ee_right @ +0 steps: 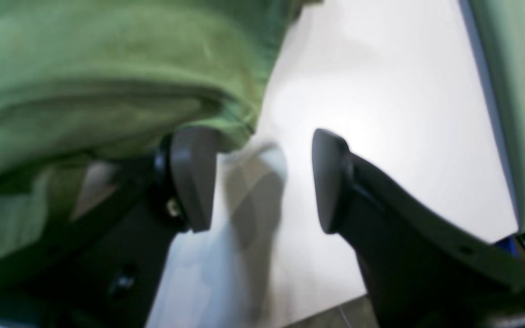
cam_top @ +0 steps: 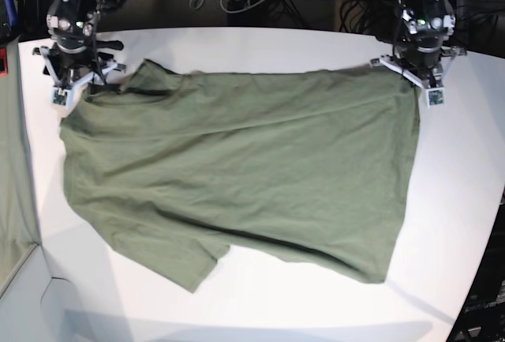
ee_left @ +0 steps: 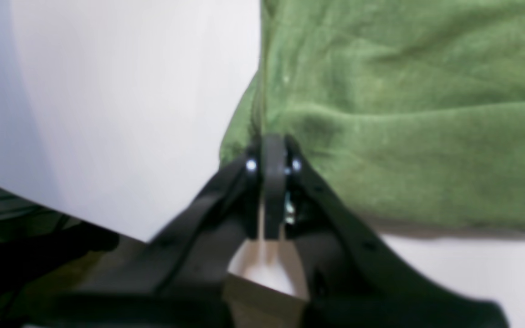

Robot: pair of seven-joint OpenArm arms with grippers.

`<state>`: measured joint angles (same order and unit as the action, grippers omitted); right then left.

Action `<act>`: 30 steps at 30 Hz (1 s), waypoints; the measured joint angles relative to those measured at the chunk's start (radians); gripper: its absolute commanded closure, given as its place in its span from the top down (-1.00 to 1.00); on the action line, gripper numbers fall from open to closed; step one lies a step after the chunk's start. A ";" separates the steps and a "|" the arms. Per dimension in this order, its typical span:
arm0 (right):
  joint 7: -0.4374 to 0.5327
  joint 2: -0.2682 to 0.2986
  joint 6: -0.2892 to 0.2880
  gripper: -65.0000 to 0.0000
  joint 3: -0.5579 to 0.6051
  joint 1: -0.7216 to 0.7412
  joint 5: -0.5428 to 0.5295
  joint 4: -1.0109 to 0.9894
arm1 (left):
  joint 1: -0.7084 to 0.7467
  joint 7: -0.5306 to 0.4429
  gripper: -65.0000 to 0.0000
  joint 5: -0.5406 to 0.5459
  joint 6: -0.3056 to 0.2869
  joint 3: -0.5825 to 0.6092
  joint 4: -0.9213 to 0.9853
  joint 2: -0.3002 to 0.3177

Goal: Layout the t-shirt on the table in an organized manner, then fold the t-shirt properly
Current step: 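Lower the right gripper onto the shirt near its shoulder and grasp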

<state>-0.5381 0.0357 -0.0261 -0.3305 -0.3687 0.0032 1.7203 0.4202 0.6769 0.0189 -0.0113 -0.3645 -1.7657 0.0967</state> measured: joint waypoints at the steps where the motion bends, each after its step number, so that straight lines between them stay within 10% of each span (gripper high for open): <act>1: 0.000 0.000 0.000 0.03 0.008 -0.001 0.000 0.000 | 0.000 0.000 -0.99 0.000 0.000 0.000 0.000 0.000; 13: 0.001 -0.002 0.000 0.02 0.043 0.045 -0.002 -0.011 | -0.002 0.000 -0.99 0.000 0.000 0.000 0.000 -0.002; 21: 0.002 0.000 0.000 -1.00 0.043 0.066 -0.003 -0.062 | -0.002 0.000 -0.99 0.000 0.000 0.000 0.000 -0.002; 30: -0.013 0.000 -0.002 -1.00 0.043 0.071 -0.002 0.176 | -0.002 0.000 -0.99 -0.005 0.000 0.000 -0.007 0.000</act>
<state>-0.5514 0.0357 -0.0277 -0.2874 -0.2981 0.0013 1.8961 0.4179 0.6769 0.0135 -0.0113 -0.3649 -1.7725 0.0967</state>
